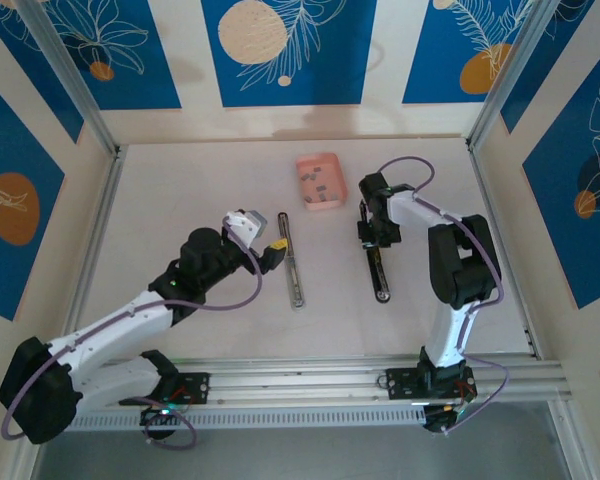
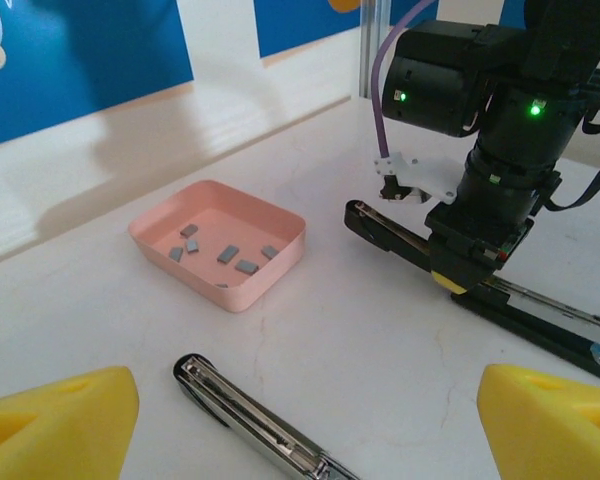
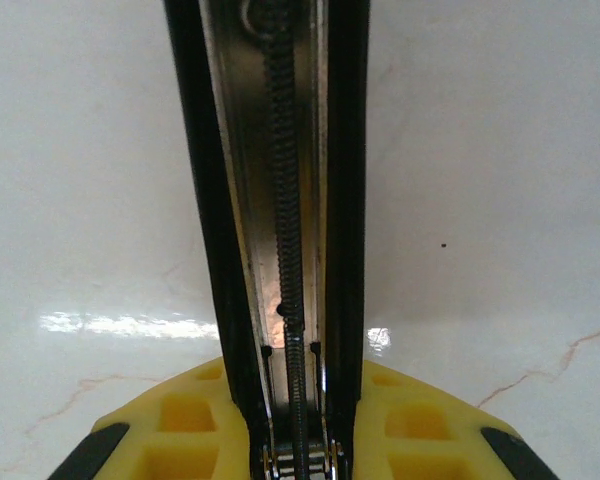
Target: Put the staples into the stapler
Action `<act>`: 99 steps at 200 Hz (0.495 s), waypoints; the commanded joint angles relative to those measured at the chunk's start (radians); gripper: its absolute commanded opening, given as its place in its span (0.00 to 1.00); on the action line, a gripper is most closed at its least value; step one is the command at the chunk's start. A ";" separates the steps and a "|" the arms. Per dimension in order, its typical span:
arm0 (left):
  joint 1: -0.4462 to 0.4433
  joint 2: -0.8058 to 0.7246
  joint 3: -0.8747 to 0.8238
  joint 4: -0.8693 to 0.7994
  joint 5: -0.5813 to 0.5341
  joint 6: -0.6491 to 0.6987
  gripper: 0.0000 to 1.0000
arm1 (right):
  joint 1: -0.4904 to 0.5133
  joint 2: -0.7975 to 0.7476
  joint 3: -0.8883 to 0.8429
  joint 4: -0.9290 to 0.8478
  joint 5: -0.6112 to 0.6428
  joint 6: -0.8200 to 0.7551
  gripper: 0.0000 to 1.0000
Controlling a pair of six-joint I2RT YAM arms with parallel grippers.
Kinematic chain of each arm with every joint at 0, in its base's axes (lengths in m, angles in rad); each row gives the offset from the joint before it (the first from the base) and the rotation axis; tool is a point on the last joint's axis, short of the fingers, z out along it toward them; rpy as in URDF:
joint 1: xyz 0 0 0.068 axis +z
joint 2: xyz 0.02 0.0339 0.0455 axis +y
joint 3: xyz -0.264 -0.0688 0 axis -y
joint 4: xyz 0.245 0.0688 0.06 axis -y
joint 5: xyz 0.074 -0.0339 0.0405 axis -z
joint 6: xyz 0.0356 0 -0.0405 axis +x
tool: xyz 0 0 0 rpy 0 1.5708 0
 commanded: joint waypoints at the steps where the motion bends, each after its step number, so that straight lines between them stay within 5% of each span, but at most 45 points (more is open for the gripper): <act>1: 0.001 0.023 0.006 0.033 0.021 0.009 0.87 | -0.018 0.006 0.021 -0.025 -0.044 -0.021 0.17; 15: 0.002 0.033 0.005 0.048 0.033 0.000 0.88 | -0.024 0.002 0.018 -0.026 -0.056 -0.011 0.39; 28: 0.002 0.042 0.005 0.056 0.040 -0.006 0.88 | -0.029 -0.001 0.017 -0.023 -0.069 -0.009 0.47; 99: 0.003 0.061 0.010 0.092 0.090 -0.008 0.88 | -0.061 0.035 0.007 -0.004 -0.123 0.007 0.41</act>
